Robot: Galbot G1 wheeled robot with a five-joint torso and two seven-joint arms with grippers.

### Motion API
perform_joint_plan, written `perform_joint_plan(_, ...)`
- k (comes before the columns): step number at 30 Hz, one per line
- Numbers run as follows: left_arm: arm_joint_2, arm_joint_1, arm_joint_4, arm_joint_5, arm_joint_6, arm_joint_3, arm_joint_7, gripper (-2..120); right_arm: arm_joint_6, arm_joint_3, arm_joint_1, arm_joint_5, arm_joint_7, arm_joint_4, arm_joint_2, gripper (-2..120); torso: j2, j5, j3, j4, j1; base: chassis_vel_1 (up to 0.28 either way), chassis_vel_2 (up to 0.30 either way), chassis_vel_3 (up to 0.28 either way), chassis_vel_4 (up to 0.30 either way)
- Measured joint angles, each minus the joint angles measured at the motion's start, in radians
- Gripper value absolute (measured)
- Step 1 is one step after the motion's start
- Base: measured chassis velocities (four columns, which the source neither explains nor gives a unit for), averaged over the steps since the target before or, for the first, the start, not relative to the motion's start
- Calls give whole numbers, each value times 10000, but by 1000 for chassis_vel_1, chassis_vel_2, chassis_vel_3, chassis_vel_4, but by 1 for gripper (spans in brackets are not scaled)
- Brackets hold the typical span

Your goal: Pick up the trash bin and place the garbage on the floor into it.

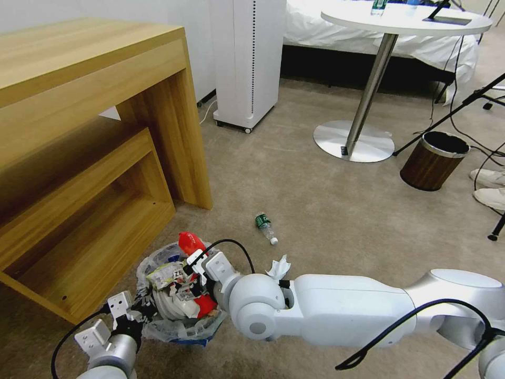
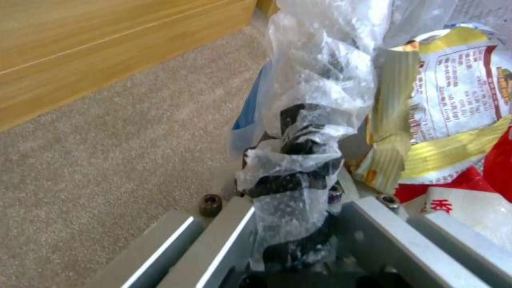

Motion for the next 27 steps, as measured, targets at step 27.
perform_joint_plan(27,-92,-156,150,179,121,113,-18,0,575,476,-101,-750,-827,601,-741,100,0,0,0,0,0,0,0,0,0)
